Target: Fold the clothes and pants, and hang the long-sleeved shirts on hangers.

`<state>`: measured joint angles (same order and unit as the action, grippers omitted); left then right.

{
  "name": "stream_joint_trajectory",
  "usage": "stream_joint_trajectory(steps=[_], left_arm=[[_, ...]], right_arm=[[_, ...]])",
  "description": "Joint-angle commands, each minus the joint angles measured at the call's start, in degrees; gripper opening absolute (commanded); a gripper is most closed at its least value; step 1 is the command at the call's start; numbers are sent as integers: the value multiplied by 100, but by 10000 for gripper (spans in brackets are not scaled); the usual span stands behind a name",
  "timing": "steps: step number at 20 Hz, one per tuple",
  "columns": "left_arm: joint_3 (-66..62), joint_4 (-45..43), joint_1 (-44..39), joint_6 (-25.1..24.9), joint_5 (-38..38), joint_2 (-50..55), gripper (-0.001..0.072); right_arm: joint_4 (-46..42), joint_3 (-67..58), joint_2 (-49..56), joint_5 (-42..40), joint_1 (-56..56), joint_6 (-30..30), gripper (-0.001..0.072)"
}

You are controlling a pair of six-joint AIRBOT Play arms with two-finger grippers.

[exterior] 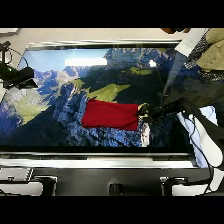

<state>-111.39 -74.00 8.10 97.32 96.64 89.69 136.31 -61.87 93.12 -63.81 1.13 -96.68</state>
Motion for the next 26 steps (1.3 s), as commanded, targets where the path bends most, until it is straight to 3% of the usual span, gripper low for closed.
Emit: stream_joint_trajectory(steps=[1, 2, 3, 4, 5, 15, 22, 26], left_arm=[[2, -2, 4, -2, -2, 20, 15], [2, -2, 7, -2, 0, 33, 15], [2, -2, 9, -2, 0, 42, 15], [2, -4, 11, -2, 0, 44, 15], [2, -2, 15, -2, 0, 44, 15], [2, -2, 15, 0, 50, 44, 15], [2, -2, 15, 2, 48, 44, 15], [2, -2, 15, 2, 52, 44, 15]], right_arm=[[282, 122, 157, 527, -365, -166, 580], [348, 122, 157, 590, -433, -166, 499], [415, 122, 153, 608, -466, -162, 348], [481, 105, 138, 595, -466, -140, 140], [505, 26, 92, 573, -435, -120, 32], [-136, -2879, -85, 190, 1327, 1224, 27], [-800, -3700, -175, -2, 2778, 2096, 27], [-1843, -3698, -503, -133, 3220, 3222, 28]])
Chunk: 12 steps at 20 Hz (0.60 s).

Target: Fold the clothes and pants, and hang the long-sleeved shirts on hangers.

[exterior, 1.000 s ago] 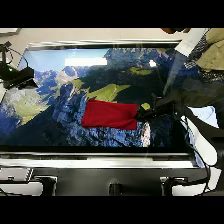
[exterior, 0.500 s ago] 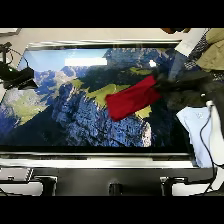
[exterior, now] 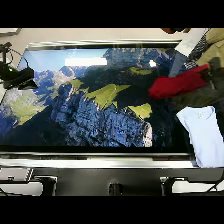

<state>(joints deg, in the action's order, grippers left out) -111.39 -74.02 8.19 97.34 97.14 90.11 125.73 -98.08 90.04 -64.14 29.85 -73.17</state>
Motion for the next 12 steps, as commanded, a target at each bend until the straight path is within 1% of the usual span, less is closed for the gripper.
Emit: stream_joint_trajectory(steps=[1, 2, 5, 6, 12], left_arm=[[2, 0, 7, 0, 2, 2, 15], [2, 0, 7, 0, 2, 2, 15], [2, 0, 7, 0, 2, 2, 15], [2, 0, 7, 2, 4, 2, 15], [2, 0, 7, 2, 153, 2, 15]], right_arm=[[-1130, -79, -317, -138, 361, 1248, 27], [-1539, -79, -457, -146, 352, 1624, 27], [-2194, -79, -780, -284, 354, 2675, 27], [-2378, -79, -883, -367, 354, 2942, 27], [-3276, -76, -1370, -1117, 354, 3657, 28]])
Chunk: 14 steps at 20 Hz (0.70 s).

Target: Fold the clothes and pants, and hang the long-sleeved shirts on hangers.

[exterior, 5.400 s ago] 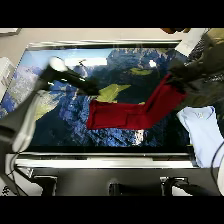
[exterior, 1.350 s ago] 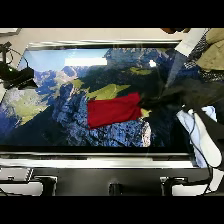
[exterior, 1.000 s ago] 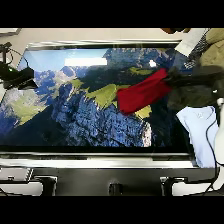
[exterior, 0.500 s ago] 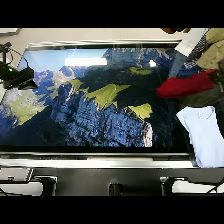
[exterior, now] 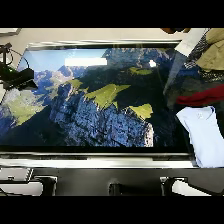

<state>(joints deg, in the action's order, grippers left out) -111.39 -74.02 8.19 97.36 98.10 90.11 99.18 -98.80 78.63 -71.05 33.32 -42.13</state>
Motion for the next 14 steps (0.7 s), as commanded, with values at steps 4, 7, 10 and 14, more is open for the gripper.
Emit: stream_joint_trajectory(steps=[4, 7, 10, 14], left_arm=[[4, 0, -4, 20, 50, 13, 15], [4, 0, -7, 20, 50, 26, 15], [4, 0, -11, 20, 52, 26, 15], [4, 0, -13, 22, 52, 26, 15]], right_arm=[[-951, -4, -461, -984, 7, 599, 28], [-999, -4, -481, -1674, 7, 533, 28], [-1252, 46, -481, -2092, 4, 52, 28], [-1591, 951, -483, -2299, 4, -551, 28]])
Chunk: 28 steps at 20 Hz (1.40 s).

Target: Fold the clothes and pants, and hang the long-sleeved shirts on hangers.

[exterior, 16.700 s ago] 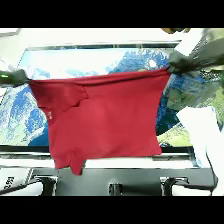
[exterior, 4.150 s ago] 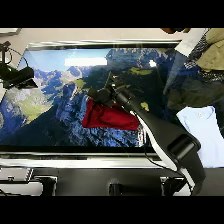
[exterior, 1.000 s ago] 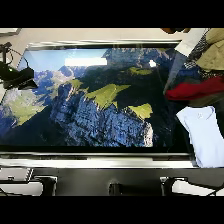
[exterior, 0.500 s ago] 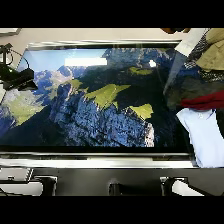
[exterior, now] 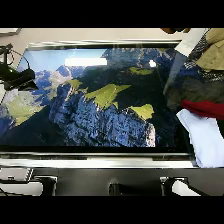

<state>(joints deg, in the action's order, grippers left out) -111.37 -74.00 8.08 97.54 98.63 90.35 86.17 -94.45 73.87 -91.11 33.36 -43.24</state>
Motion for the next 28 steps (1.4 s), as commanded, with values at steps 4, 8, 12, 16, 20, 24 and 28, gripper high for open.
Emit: stream_joint_trajectory(steps=[4, 8, 12, 16, 20, 24, 28], left_arm=[[2, -2, -2, 4, 22, 2, 15], [2, -2, -2, 4, 46, 2, 15], [2, -2, -2, 4, 48, 2, 15], [2, -2, -2, 4, 46, 13, 15], [2, -2, -2, 4, 46, 11, 15], [2, -2, -2, 4, 48, 11, 15], [2, -2, -2, 4, 42, 13, 16]], right_arm=[[-1060, 1679, -52, -199, 2, -662, 28], [-1292, 2332, -55, -205, 2, -715, 29], [-1631, 2601, -55, -391, 2, -841, 29], [-1858, 2708, -52, -417, 2, -907, 29], [-2068, 2929, -55, -527, 2, -907, 30], [-2164, 3239, -52, -490, 2, -905, 30], [-2509, 3257, -52, -313, 2, -907, 197]])
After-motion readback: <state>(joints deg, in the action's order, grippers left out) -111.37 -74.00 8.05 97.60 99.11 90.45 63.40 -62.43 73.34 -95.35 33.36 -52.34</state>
